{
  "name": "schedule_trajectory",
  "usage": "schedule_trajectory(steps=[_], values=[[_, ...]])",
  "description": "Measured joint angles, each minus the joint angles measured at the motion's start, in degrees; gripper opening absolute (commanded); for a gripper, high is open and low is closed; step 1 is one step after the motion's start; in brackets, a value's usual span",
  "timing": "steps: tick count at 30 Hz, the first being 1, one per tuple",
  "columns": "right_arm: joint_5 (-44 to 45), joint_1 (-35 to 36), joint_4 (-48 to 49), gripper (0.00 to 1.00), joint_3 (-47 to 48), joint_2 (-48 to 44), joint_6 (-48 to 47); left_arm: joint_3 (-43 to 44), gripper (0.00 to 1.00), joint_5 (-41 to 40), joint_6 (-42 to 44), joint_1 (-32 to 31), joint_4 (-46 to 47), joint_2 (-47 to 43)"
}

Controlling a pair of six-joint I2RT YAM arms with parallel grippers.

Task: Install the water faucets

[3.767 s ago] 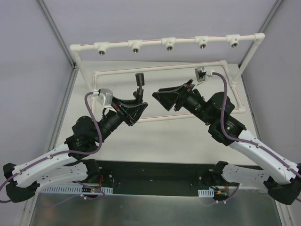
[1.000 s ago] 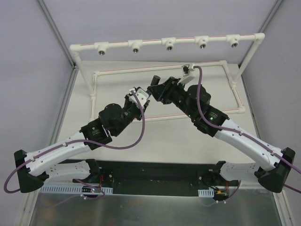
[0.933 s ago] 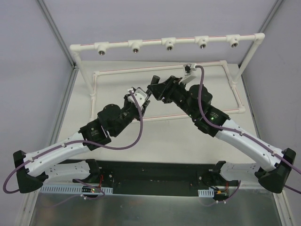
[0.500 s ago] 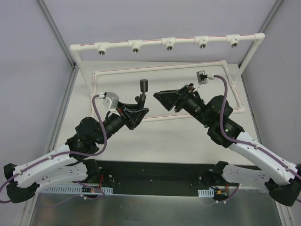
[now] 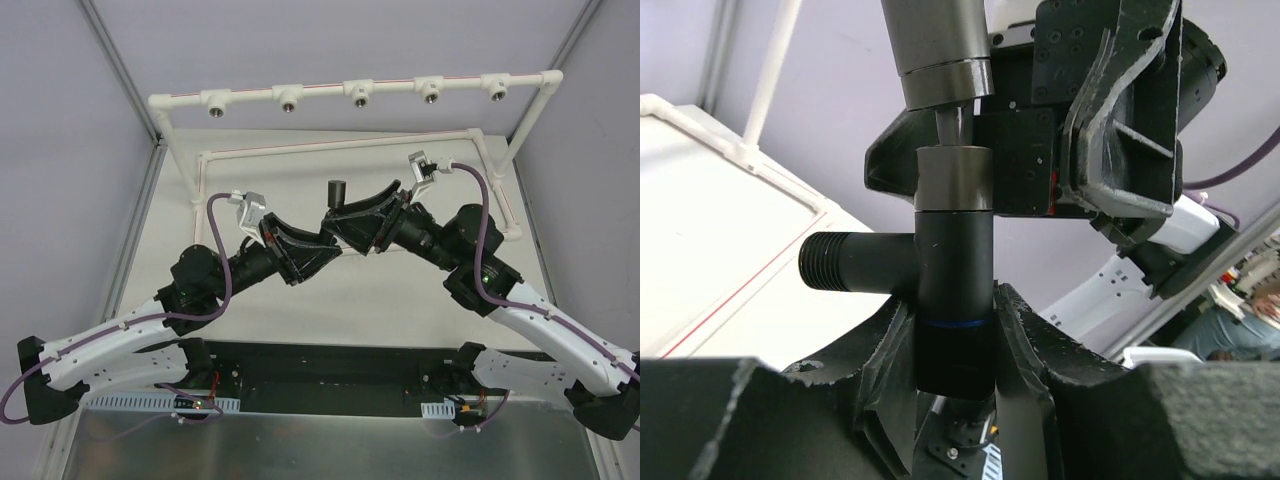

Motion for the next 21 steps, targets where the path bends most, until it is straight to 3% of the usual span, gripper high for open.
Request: schedule_trajectory(steps=[16,18,20,21], values=[[-0.26,0.00,0.22,0.42,-0.15,-0.57,0.20,0.00,0.00,3.45,-2.75,0.00,2.56,1.90],[-0.33,0.00,0.20,0.33,-0.15,-0.57,0.24,0.00,0.00,3.78,-2.80,0.00,2.62,1.90],[-0.31,-0.02,0.17,0.13,-0.17,-0.57,0.28,0.00,0.00,3.98,-2.82,0.00,2.95,1.90],[-0.31,-0.02,0.24,0.07,-0.20,-0.57,0.28,0.00,0.00,4.00,-2.84,0.00,3.04,1.88]])
